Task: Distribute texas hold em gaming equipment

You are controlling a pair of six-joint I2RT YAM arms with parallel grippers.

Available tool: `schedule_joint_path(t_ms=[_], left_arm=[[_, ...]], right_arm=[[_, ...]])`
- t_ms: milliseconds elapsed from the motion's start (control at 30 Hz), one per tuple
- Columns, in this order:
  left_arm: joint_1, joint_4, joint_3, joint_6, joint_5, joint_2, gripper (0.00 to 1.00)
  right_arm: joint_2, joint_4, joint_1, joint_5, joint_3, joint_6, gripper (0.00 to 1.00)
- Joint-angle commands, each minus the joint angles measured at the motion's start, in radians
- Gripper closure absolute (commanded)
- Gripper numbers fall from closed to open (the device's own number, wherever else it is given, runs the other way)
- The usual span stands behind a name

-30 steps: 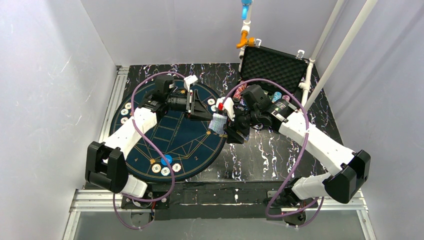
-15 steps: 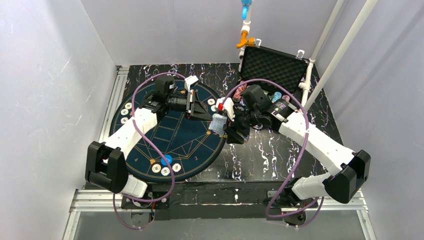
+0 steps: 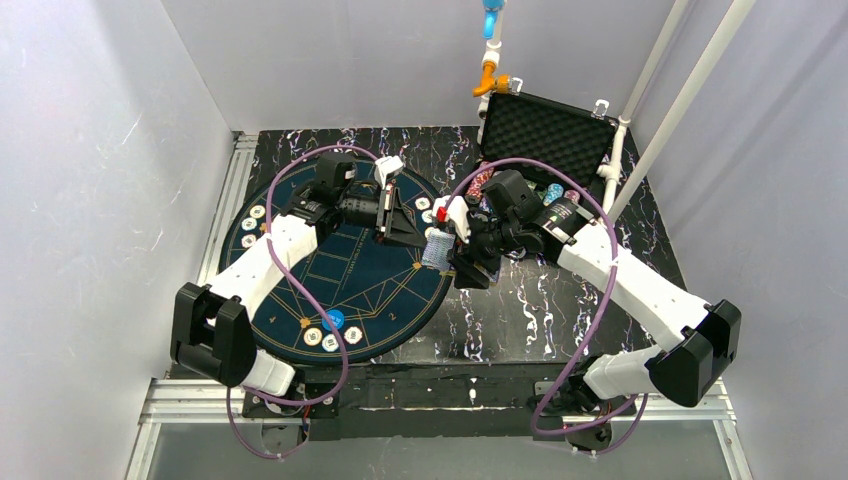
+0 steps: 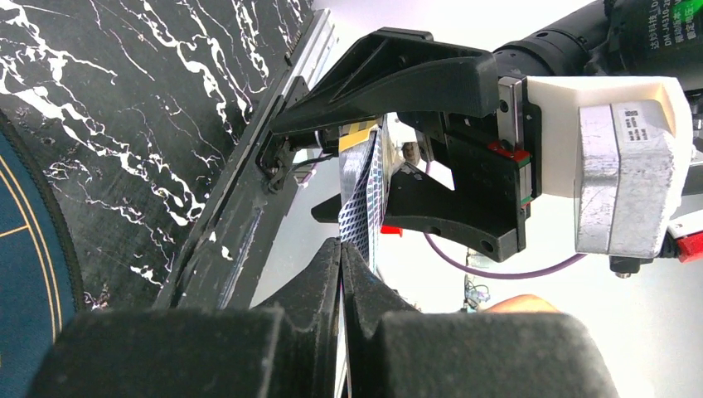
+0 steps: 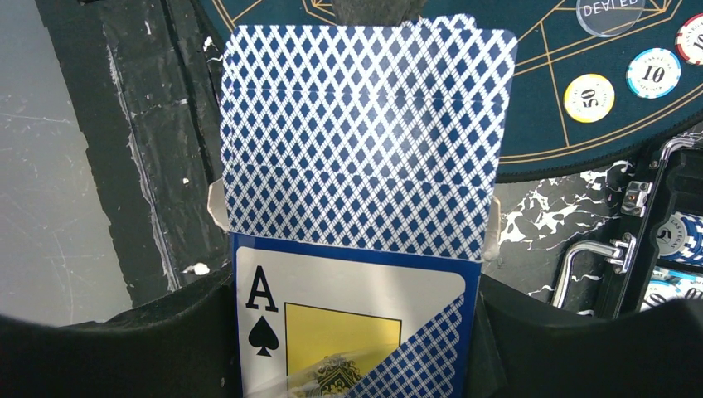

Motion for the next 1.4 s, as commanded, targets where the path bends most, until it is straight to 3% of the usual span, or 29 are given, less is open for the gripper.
schedule_joint_path(t_ms=[0, 667, 700, 767, 833, 1000, 1200, 1367], left_arm=[[-0.014, -0.110, 0.043, 0.082, 0.006, -0.006, 1.00], [0.041, -0.020, 0.021, 0.024, 0.054, -0.068, 1.00], [0.039, -0.020, 0.026, 0.016, 0.049, -0.064, 0.94], [0.034, -0.038, 0.042, 0.006, 0.036, -0.046, 0.62], [0.013, -0.112, 0.078, 0.059, 0.009, -0.016, 0.42], [-0.061, -0.243, 0.134, 0.192, -0.062, 0.018, 0.38], [-0.072, -0.249, 0.131, 0.190, -0.100, 0.050, 0.39], [-0.097, -0.261, 0.151, 0.200, -0.100, 0.081, 0.31]], right_arm=[[-0.019, 0.055, 0.002, -0.020, 0.023, 0.001, 0.99], [-0.040, 0.024, 0.001, -0.006, -0.015, -0.023, 0.99], [-0.040, 0.025, 0.002, -0.006, -0.014, -0.023, 0.99], [-0.034, 0.026, 0.002, -0.010, -0.012, -0.022, 0.99], [-0.030, 0.034, 0.002, -0.014, -0.008, -0.019, 0.99], [-0.024, 0.046, 0.003, -0.019, 0.008, -0.012, 0.99], [-0.026, 0.056, 0.003, -0.035, 0.026, -0.003, 0.99], [-0.023, 0.068, 0.003, -0.049, 0.027, -0.002, 0.99]])
